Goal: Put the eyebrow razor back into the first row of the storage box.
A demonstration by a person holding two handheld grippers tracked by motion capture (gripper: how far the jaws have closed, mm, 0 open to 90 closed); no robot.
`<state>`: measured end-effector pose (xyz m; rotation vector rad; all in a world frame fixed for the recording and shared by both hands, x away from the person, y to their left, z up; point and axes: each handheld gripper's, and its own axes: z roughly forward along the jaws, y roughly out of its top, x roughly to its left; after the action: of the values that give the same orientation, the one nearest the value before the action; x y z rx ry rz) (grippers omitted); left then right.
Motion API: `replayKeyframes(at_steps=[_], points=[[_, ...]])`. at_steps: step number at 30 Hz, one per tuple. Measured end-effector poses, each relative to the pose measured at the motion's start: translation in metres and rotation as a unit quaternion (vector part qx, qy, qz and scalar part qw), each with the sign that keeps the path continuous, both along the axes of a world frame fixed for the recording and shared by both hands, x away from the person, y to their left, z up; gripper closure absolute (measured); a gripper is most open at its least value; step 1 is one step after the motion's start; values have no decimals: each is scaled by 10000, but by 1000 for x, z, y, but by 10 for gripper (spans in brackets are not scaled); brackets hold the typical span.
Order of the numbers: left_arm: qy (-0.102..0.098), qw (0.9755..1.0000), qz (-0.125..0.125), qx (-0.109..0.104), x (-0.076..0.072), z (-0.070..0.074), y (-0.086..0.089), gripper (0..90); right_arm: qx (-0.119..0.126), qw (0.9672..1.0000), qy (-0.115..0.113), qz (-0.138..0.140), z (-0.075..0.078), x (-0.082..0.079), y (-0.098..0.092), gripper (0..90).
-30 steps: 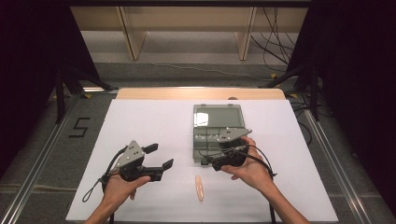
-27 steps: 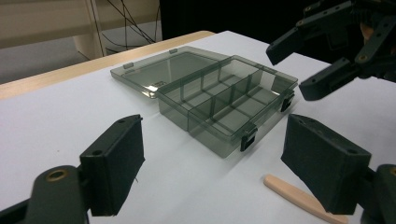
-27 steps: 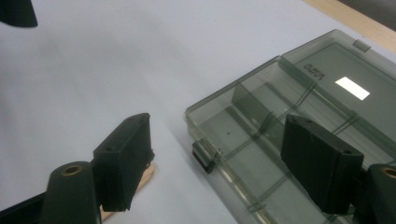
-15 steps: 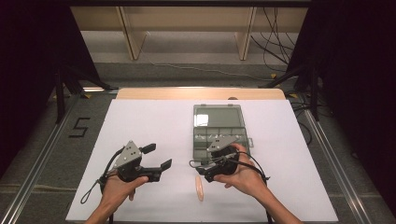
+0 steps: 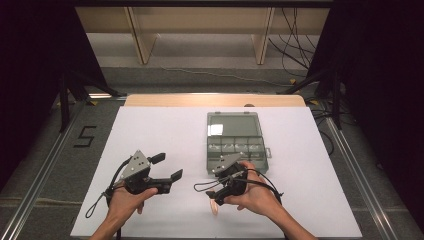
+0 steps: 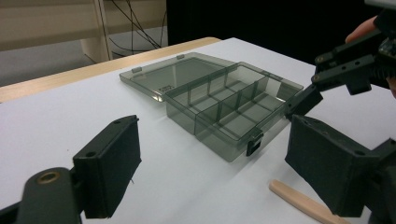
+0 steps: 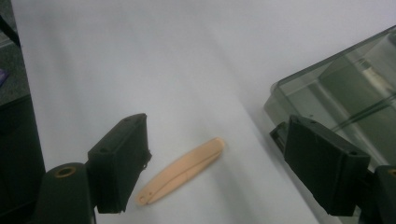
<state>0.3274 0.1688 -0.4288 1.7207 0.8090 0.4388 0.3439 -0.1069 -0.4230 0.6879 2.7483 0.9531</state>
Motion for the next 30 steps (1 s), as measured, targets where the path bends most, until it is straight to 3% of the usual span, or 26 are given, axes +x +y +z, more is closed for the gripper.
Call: replayKeyframes(at_steps=[9, 15, 17, 30], points=[[8, 10000, -14, 13, -1, -2, 0, 169, -244, 9994, 227, 104, -8, -3, 9, 251], [-33, 10000, -46, -4, -1, -3, -1, 169, -585, 9974, 403, 130, -21, -3, 14, 256], [-4, 10000, 10, -11, -1, -2, 0, 169, -685, 9970, 307, 181, -24, -2, 16, 247], [13, 10000, -18, 11, 0, -3, -1, 169, -1121, 9922, 523, 175, -39, 2, 24, 256]])
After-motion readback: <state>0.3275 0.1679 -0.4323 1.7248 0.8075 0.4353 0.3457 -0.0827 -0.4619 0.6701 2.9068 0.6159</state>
